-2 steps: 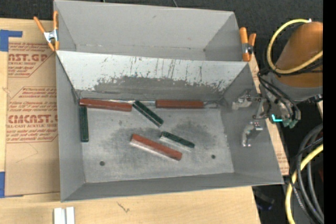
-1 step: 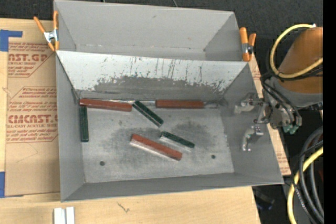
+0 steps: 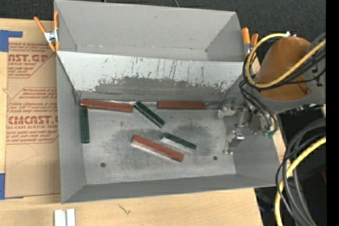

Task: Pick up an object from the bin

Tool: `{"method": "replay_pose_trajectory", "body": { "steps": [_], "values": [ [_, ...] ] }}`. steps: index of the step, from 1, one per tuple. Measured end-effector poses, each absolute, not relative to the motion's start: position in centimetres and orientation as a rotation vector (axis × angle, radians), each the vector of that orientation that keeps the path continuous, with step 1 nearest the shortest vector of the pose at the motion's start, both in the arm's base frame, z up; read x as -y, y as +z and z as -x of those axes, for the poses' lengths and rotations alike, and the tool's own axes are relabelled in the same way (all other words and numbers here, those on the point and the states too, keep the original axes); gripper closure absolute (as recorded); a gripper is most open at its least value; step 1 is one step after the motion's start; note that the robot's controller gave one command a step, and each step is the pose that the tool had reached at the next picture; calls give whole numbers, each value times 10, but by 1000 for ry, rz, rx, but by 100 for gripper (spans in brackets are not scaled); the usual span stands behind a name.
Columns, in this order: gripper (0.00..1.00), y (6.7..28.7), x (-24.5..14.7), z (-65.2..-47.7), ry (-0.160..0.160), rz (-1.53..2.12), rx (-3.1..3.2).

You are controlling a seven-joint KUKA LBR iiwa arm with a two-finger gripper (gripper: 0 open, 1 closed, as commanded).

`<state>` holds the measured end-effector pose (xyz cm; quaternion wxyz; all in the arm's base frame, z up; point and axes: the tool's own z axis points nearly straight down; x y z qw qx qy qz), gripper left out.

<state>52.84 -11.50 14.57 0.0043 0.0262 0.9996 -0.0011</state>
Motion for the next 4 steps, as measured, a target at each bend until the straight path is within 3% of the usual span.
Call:
{"method": "replay_pose_trajectory", "body": {
  "steps": [1, 2, 4],
  "values": [
    [0, 111, 100, -521, 3, -68, -3142],
    [100, 86, 59, -534, 0, -589, -3086],
    [100, 88, 58, -532, -1, -594, -3086]
  ]
}}
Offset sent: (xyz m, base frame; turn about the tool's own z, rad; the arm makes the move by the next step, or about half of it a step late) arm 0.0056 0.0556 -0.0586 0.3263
